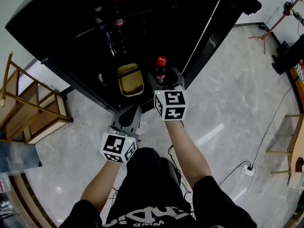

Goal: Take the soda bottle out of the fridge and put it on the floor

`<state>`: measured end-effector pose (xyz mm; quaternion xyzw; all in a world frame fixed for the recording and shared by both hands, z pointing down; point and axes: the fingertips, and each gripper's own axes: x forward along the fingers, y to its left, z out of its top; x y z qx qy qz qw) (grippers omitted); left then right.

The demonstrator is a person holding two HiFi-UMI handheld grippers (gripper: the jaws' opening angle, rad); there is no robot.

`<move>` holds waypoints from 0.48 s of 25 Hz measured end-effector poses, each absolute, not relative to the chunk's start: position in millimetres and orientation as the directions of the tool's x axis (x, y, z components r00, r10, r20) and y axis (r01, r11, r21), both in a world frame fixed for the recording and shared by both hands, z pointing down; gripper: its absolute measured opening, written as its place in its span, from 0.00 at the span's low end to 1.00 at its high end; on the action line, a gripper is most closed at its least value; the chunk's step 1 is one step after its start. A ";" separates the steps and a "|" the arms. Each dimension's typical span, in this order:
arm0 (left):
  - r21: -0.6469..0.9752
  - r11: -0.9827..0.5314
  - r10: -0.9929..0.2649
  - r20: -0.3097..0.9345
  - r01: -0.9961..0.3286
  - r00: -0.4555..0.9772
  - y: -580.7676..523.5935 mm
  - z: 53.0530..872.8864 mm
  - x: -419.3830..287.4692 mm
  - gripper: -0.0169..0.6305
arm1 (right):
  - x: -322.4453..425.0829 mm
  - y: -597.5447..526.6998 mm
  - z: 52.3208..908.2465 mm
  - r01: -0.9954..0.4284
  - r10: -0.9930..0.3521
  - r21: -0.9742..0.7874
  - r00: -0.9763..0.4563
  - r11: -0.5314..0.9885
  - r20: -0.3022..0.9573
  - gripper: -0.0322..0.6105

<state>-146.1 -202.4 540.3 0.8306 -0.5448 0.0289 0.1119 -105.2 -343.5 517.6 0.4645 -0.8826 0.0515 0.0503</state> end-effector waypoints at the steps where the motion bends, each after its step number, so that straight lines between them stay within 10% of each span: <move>1: 0.151 -0.387 -0.897 0.168 -0.910 0.409 -200.5 548.6 -143.6 0.04 | -103.4 -339.8 522.7 -0.823 -0.813 -0.041 -0.567 0.567 0.131 0.53; 12: 0.103 -0.446 -0.884 0.107 -0.889 0.456 -190.1 650.3 -109.9 0.04 | -69.9 -308.1 601.6 -0.813 -0.811 0.014 -0.579 0.582 0.078 0.53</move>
